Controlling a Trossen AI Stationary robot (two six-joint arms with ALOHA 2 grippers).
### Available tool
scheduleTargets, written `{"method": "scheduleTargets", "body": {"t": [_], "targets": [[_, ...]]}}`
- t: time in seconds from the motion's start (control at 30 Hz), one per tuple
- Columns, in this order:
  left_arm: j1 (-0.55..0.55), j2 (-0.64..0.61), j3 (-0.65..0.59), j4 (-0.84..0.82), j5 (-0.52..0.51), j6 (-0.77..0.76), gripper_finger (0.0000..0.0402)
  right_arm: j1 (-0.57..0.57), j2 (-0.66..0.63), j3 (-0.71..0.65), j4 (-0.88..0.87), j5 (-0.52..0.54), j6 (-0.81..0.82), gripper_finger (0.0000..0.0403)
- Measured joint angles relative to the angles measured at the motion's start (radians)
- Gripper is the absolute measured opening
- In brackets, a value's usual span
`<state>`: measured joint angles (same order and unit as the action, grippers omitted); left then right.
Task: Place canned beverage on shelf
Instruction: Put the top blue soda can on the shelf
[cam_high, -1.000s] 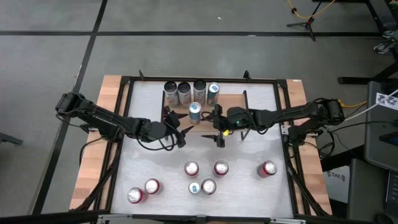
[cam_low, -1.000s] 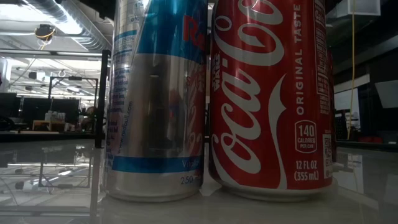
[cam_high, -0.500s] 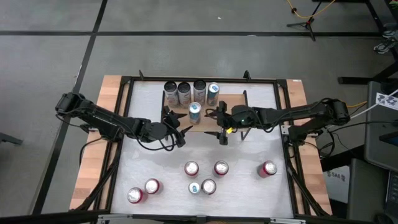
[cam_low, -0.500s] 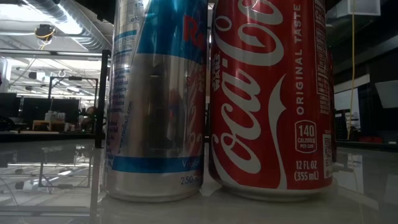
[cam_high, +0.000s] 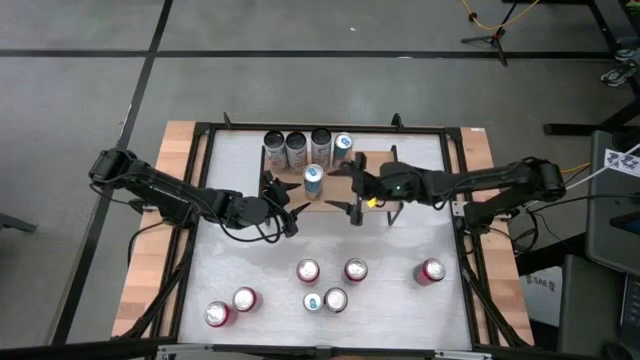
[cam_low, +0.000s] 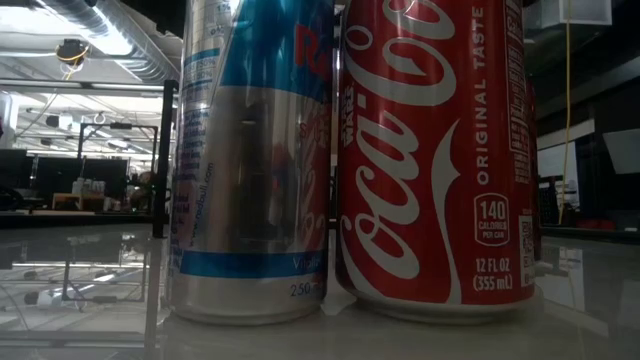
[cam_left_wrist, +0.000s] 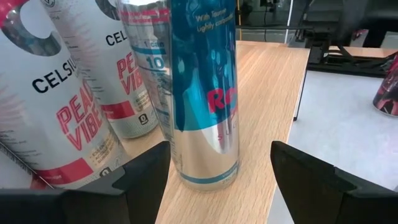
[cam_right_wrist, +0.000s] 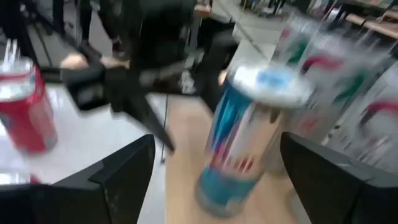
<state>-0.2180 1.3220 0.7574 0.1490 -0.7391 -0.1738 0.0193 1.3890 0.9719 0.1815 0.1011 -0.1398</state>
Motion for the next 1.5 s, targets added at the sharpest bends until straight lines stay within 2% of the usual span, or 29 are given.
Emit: {"method": "scheduleTargets", "body": {"t": [0.27,0.43,0.77,0.97,1.4,1.5], "targets": [[0.000,0.000,0.000,0.002,0.000,-0.002,0.0270,0.000,-0.007,0.125,-0.058,0.011,-0.054,0.0335],[0.000,0.000,0.000,0.002,0.000,-0.002,0.0270,0.000,0.001,0.154,-0.052,0.039,-0.083,0.0335],[0.000,0.000,0.000,0.002,0.000,-0.002,0.0270,0.000,0.063,0.156,0.014,0.052,-0.102,0.0335],[0.000,0.000,0.000,0.002,0.000,-0.002,0.0270,-0.001,0.088,0.156,0.027,0.143,-0.102,0.0335],[0.000,0.000,0.000,0.001,0.000,-0.002,0.0270,-0.002,0.150,0.156,0.046,0.164,-0.063,0.0335],[0.000,0.000,0.000,0.001,0.001,-0.002,0.0270,-0.002,0.161,0.156,0.053,0.204,-0.063,0.0335]]}}
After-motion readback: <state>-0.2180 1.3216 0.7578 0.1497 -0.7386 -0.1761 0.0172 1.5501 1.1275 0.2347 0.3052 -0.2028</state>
